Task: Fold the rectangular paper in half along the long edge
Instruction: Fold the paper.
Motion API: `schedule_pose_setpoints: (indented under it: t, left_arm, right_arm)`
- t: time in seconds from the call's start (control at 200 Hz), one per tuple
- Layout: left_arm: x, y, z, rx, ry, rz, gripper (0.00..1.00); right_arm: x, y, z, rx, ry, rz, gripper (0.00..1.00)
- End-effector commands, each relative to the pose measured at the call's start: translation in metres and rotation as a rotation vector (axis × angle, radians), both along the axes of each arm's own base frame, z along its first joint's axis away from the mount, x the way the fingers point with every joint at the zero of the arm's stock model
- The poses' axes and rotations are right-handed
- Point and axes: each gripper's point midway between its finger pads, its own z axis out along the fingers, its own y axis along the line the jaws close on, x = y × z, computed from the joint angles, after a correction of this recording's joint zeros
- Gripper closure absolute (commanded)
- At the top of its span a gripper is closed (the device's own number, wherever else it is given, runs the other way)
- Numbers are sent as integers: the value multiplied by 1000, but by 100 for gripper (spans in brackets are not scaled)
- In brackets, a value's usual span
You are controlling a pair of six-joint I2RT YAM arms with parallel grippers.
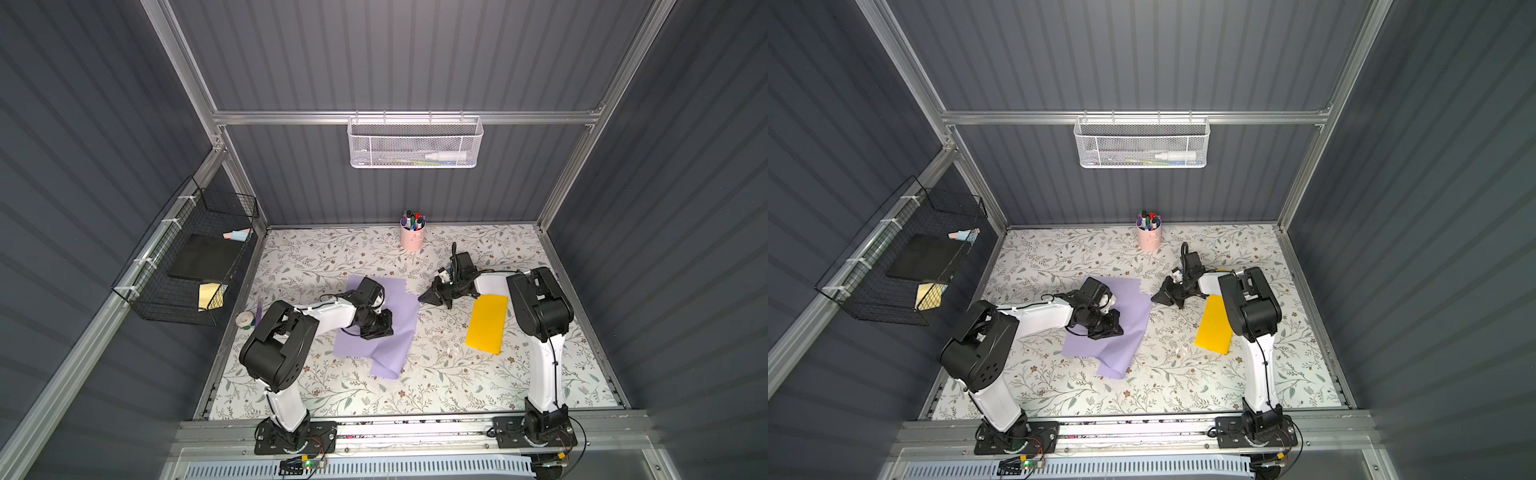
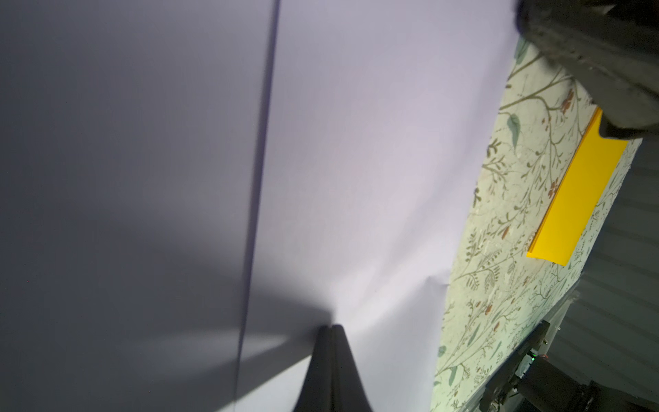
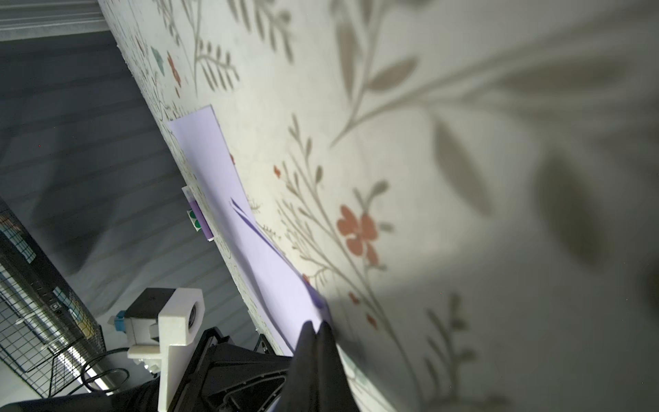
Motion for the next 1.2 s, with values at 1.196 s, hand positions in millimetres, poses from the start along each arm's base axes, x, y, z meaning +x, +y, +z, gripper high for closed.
schedule_pose_setpoints:
  t: [1.196]
  left_arm:
    - [-25, 29, -26, 153, 79, 1, 98]
  right_arm:
    - [-119, 13, -30, -276, 92, 123, 100]
